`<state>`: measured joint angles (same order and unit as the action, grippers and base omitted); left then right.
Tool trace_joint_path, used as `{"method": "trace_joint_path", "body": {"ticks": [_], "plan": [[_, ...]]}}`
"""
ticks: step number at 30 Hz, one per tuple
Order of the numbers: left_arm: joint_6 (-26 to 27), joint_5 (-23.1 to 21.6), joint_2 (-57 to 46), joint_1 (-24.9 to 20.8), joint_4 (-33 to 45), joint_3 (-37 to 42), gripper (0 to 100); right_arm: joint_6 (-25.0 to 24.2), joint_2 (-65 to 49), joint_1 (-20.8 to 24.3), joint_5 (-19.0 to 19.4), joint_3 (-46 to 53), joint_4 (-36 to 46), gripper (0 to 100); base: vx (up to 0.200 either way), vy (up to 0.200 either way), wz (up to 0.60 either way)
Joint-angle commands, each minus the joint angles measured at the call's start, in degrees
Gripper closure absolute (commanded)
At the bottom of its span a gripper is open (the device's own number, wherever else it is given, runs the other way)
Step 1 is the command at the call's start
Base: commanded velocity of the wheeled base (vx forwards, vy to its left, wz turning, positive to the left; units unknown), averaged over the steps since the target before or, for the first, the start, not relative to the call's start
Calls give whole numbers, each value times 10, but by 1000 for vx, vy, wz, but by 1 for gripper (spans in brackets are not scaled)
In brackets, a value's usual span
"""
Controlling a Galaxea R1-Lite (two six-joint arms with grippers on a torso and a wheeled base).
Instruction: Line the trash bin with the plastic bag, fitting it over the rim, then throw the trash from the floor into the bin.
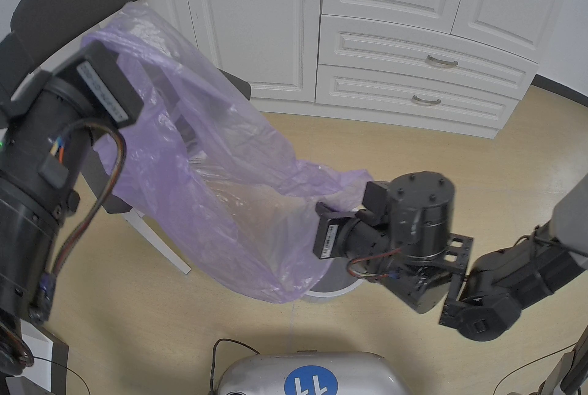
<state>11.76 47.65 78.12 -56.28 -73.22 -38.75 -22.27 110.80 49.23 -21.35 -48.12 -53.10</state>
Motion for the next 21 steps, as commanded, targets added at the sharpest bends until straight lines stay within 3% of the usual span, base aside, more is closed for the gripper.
{"method": "trace_joint_path", "body": {"ticks": [1,6,8,21], "plan": [[-6,-5,27,-1,28,56,100,82,-139,-34,7,81,3,100,0,0,0],[-24,-7,77,6,27,67,100,130,-192,-50,7,113,5,100,0,0,0],[-36,-18,111,35,30,76,100,184,-226,-67,6,144,5,100,0,0,0],[-32,-46,128,130,62,101,100,309,-310,-106,-6,205,4,100,0,0,0]]}}
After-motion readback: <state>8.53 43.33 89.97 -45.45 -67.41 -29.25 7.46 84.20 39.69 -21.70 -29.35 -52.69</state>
